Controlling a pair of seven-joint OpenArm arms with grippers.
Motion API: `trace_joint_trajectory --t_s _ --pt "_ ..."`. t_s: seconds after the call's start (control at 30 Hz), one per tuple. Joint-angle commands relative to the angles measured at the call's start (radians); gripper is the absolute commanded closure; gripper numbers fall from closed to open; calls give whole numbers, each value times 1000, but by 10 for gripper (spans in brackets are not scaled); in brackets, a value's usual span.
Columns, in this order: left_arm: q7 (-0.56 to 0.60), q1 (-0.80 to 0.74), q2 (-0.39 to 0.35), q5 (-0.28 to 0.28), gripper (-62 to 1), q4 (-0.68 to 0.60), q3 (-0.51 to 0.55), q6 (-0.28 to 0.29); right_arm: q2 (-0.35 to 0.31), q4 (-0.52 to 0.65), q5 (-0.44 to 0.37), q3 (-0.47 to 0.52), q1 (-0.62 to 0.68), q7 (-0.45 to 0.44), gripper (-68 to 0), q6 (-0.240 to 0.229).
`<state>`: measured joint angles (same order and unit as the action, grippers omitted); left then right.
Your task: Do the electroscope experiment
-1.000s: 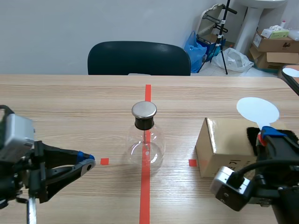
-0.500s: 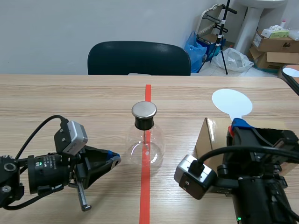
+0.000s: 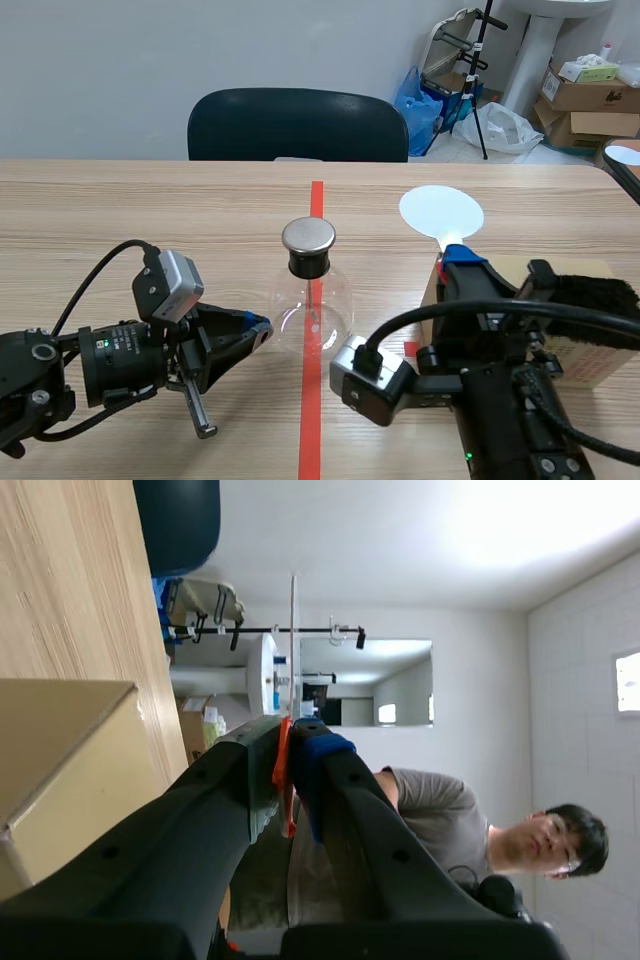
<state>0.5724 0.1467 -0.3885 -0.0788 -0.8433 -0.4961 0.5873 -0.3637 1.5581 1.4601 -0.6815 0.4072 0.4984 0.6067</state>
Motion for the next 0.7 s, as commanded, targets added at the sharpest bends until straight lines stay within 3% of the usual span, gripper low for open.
trace_joint_trajectory --t_s 0.0,0.67 --pt "10 3 -3 10 -28 -19 8 1 -14 16 1 -2 -18 5 -9 -9" --pt "11 3 -3 10 -28 -19 8 2 -83 -13 1 -152 -128 79 -9 -10"
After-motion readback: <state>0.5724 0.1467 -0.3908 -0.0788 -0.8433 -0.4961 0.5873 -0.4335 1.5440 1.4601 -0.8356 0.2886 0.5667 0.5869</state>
